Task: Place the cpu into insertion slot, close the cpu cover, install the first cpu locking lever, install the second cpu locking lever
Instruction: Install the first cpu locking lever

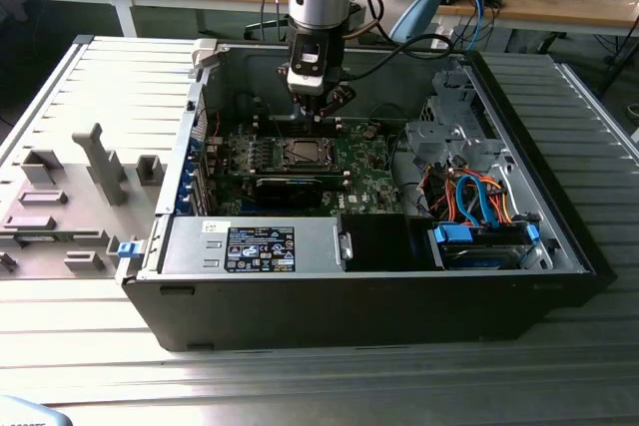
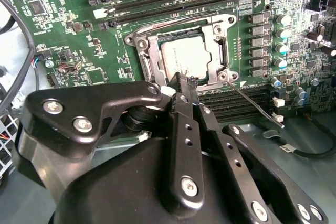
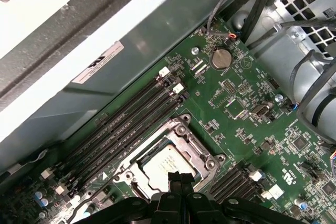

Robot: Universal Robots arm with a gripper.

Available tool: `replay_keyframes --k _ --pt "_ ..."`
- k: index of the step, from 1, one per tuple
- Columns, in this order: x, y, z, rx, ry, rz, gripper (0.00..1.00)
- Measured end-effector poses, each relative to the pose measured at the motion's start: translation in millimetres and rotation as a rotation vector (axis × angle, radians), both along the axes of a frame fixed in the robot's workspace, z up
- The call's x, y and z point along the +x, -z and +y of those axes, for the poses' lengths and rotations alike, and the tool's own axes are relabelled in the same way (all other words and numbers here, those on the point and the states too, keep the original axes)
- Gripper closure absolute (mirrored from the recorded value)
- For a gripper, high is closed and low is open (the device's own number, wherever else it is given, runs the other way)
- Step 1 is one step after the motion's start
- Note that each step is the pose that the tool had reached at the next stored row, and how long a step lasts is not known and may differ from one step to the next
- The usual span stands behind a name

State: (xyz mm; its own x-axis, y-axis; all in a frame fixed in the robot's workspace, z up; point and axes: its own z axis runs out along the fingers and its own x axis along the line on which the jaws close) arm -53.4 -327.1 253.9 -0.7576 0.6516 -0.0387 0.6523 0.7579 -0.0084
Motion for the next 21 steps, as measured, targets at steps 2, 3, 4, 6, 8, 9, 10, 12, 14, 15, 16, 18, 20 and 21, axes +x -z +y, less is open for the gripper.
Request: replay_keyframes --k 2,3,4,6,8,9,10,12,14,15,16,18,20,21 --pt "0.0 0.0 0.0 0.0000 -0.003 0.0001 0.89" --pt "0.0 0.0 0.0 0.0000 -0.004 0.0001 0.89" --pt "0.0 0.0 0.0 0.0000 -0.007 0.0000 0.89" --pt "0.0 0.0 0.0 0.0000 -0.013 0.0001 0.89" --pt "0.0 0.0 0.0 0.0000 -0.016 0.0000 0.89" --pt "0.0 0.0 0.0 0.0000 -0.018 0.0000 0.89" --pt "0.0 0.0 0.0 0.0000 -0.020 0.0000 0.89" --pt "0.0 0.0 0.0 0.0000 -0.023 0.0001 0.89" --pt "0.0 0.0 0.0 0.0000 -0.027 0.0000 0.89" --pt "0.0 0.0 0.0 0.0000 -0.028 0.0000 0.89" --pt "0.0 0.0 0.0 0.0000 -0.030 0.0000 0.89" --pt "0.0 0.0 0.0 0.0000 -0.033 0.0001 0.89" --pt "0.0 0.0 0.0 0.0000 -0.036 0.0000 0.89" --pt "0.0 0.0 0.0 0.0000 -0.037 0.0001 0.89"
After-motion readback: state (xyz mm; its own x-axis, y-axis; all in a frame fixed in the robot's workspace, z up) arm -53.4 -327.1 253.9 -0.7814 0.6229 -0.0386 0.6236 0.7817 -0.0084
